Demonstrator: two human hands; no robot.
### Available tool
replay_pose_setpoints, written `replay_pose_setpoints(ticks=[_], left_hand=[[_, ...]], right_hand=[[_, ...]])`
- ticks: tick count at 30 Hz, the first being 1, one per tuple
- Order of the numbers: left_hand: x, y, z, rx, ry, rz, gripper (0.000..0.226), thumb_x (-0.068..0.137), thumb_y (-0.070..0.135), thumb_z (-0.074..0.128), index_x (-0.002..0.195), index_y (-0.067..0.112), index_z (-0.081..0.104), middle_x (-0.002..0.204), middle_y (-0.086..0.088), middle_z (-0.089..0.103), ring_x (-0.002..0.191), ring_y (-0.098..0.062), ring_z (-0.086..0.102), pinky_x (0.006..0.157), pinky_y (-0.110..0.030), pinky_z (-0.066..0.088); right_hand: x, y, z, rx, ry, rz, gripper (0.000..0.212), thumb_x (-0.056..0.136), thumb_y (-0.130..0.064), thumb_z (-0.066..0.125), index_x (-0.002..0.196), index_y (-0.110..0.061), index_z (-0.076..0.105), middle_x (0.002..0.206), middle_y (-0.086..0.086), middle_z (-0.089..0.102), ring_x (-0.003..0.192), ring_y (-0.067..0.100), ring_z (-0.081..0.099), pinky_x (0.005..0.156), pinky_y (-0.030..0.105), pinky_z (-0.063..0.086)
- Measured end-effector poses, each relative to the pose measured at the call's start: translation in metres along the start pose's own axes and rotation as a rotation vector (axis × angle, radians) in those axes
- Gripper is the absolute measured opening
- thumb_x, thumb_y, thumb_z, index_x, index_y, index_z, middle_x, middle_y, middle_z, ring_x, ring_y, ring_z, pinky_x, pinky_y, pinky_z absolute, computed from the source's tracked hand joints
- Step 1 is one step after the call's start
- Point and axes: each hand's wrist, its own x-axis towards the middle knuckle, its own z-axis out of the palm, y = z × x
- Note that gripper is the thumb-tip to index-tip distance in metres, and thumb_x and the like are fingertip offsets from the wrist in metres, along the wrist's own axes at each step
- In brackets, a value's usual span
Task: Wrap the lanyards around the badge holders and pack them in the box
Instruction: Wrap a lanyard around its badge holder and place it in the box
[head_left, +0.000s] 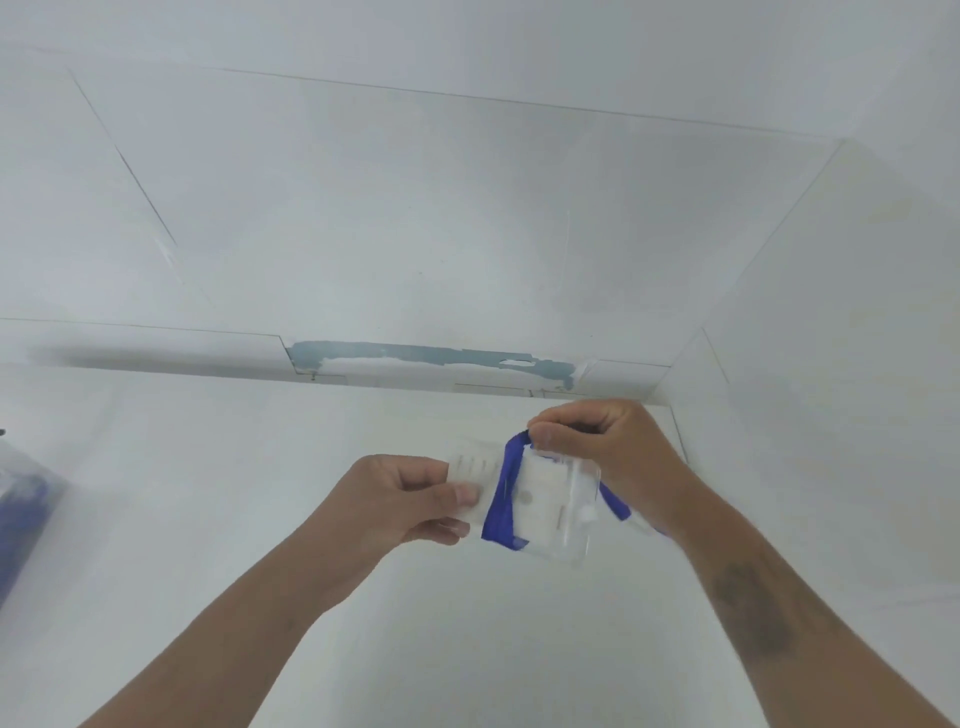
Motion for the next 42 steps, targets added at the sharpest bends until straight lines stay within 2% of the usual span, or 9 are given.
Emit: replay_pose_setpoints(ticks=[2, 6, 11, 16, 25, 31, 35, 40, 42], left_hand=[[0.002, 0.000, 0.003, -0.147, 0.049, 0.002, 0.011, 0.075, 0.017, 0.074, 0.079, 0.009, 0.080, 0.076, -0.006, 0.071, 0.066, -0.017, 0.064, 0.067, -0.024, 0.057], [0.013, -0.001, 0.009, -0.217, 0.268, 0.007, 0.007, 0.084, 0.013, 0.073, 0.084, 0.011, 0.079, 0.080, -0.006, 0.075, 0.070, -0.016, 0.068, 0.073, -0.027, 0.057], [0.019, -0.003, 0.011, 0.090, 0.510, 0.069, 0.015, 0.086, 0.013, 0.071, 0.075, 0.021, 0.076, 0.071, -0.001, 0.075, 0.066, -0.013, 0.072, 0.071, -0.026, 0.061], [0.012, -0.006, 0.003, 0.386, 0.378, 0.041, 0.015, 0.085, 0.018, 0.070, 0.074, 0.025, 0.077, 0.069, -0.001, 0.075, 0.070, -0.019, 0.072, 0.074, -0.031, 0.059], [-0.017, -0.004, -0.016, 0.051, -0.133, -0.031, 0.015, 0.077, 0.023, 0.078, 0.084, 0.011, 0.080, 0.083, -0.009, 0.074, 0.069, -0.018, 0.065, 0.070, -0.026, 0.054], [-0.027, -0.022, -0.005, -0.319, -0.025, -0.101, 0.008, 0.075, 0.016, 0.081, 0.075, 0.009, 0.078, 0.073, -0.005, 0.065, 0.061, -0.014, 0.060, 0.062, -0.022, 0.055], [-0.034, -0.029, 0.002, -0.525, 0.169, -0.131, 0.010, 0.073, 0.016, 0.073, 0.076, 0.010, 0.080, 0.074, -0.006, 0.067, 0.062, -0.013, 0.062, 0.066, -0.024, 0.058], [-0.043, -0.026, -0.009, -0.652, 0.312, -0.108, 0.011, 0.088, 0.010, 0.067, 0.092, 0.007, 0.076, 0.083, -0.006, 0.074, 0.070, -0.012, 0.068, 0.082, -0.031, 0.055], [-0.046, -0.026, -0.019, -0.706, 0.330, -0.107, 0.013, 0.090, 0.011, 0.066, 0.099, 0.005, 0.074, 0.086, -0.006, 0.075, 0.074, -0.013, 0.070, 0.081, -0.029, 0.055]], right_hand=[[-0.002, 0.019, 0.016, 0.113, 0.096, 0.056, 0.019, 0.069, -0.003, 0.072, 0.063, -0.021, 0.077, 0.066, -0.005, 0.072, 0.061, 0.009, 0.065, 0.057, 0.019, 0.051], [-0.022, 0.048, 0.056, 0.015, 0.250, 0.130, 0.030, 0.088, -0.011, 0.065, 0.058, -0.014, 0.067, 0.046, -0.007, 0.049, 0.046, 0.012, 0.029, 0.043, 0.018, 0.023], [-0.048, 0.052, 0.070, -0.531, 0.130, -0.129, 0.019, 0.097, -0.036, 0.051, 0.088, -0.023, 0.062, 0.078, -0.005, 0.058, 0.073, 0.011, 0.051, 0.066, 0.023, 0.040], [-0.042, 0.006, 0.035, -0.780, 0.043, -0.272, 0.010, 0.087, -0.042, 0.062, 0.092, -0.036, 0.069, 0.083, -0.021, 0.066, 0.081, 0.002, 0.058, 0.073, 0.019, 0.045], [-0.013, -0.015, 0.013, 0.138, -0.293, 0.034, 0.009, 0.065, -0.016, 0.084, 0.066, -0.018, 0.076, 0.069, -0.003, 0.070, 0.063, 0.008, 0.062, 0.063, 0.019, 0.049], [-0.023, 0.024, 0.069, 1.097, -0.314, 0.203, 0.032, 0.047, -0.029, 0.097, 0.069, -0.018, 0.077, 0.073, -0.004, 0.070, 0.064, 0.011, 0.067, 0.060, 0.024, 0.054], [-0.018, 0.033, 0.105, 1.042, -0.181, 0.074, 0.056, 0.048, -0.056, 0.090, 0.091, -0.023, 0.077, 0.094, 0.001, 0.071, 0.081, 0.018, 0.067, 0.071, 0.035, 0.050], [-0.016, 0.017, 0.126, 0.991, -0.066, 0.125, 0.067, 0.087, -0.066, 0.038, 0.119, -0.014, 0.065, 0.119, 0.012, 0.069, 0.103, 0.026, 0.067, 0.092, 0.040, 0.048], [-0.016, 0.012, 0.143, 0.786, -0.050, 0.026, 0.058, 0.090, -0.063, 0.044, 0.118, -0.018, 0.067, 0.117, 0.010, 0.070, 0.104, 0.024, 0.067, 0.094, 0.040, 0.050]])
